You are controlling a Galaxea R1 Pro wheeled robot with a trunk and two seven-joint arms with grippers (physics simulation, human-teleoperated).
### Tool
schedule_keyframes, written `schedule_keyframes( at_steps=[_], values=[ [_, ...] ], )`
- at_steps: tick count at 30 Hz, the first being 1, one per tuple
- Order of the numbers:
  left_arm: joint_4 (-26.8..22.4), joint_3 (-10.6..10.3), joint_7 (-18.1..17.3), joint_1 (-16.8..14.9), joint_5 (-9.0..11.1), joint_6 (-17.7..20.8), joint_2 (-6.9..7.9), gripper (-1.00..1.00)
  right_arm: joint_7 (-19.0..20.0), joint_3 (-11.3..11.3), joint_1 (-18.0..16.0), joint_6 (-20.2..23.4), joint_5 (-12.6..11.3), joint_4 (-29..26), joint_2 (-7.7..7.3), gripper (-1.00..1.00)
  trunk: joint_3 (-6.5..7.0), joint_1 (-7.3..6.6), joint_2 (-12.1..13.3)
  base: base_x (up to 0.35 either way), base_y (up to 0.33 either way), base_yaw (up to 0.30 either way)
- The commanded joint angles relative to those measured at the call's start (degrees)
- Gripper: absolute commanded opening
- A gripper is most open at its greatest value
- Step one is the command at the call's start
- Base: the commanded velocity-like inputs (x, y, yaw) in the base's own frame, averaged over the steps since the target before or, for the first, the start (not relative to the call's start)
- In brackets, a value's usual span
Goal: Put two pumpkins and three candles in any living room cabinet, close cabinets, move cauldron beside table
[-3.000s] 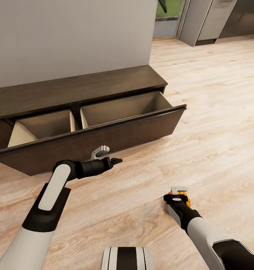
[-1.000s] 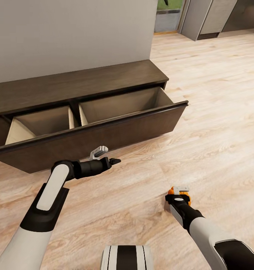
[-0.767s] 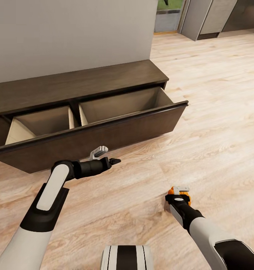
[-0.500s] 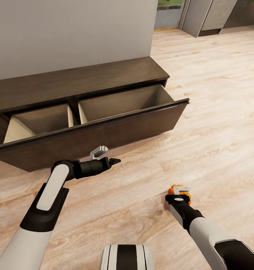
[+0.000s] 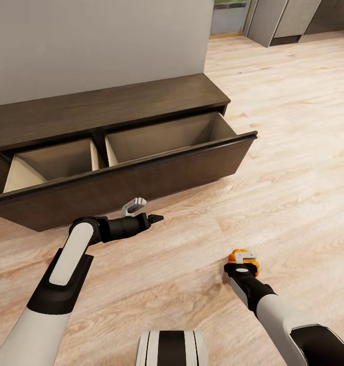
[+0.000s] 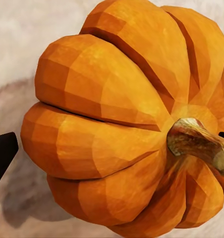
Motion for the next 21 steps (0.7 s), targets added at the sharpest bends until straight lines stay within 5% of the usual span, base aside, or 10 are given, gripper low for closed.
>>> schedule_keyframes(
  at_steps=[1,21],
  values=[
    [0.0,-0.1,0.6,0.0,0.6,0.0,0.03,1.0,-0.1,0.5,0.0,0.3,-1.2,-0.1,-0.03,1.0,-0.04,0.0,0.0,0.0,0.0,0.0],
    [-0.1,-0.1,0.6,0.0,0.6,0.0,0.03,1.0,-0.1,0.5,0.0,0.3,-1.2,-0.1,-0.03,1.0,-0.7,0.08,0.0,0.0,0.0,0.0]
  ],
)
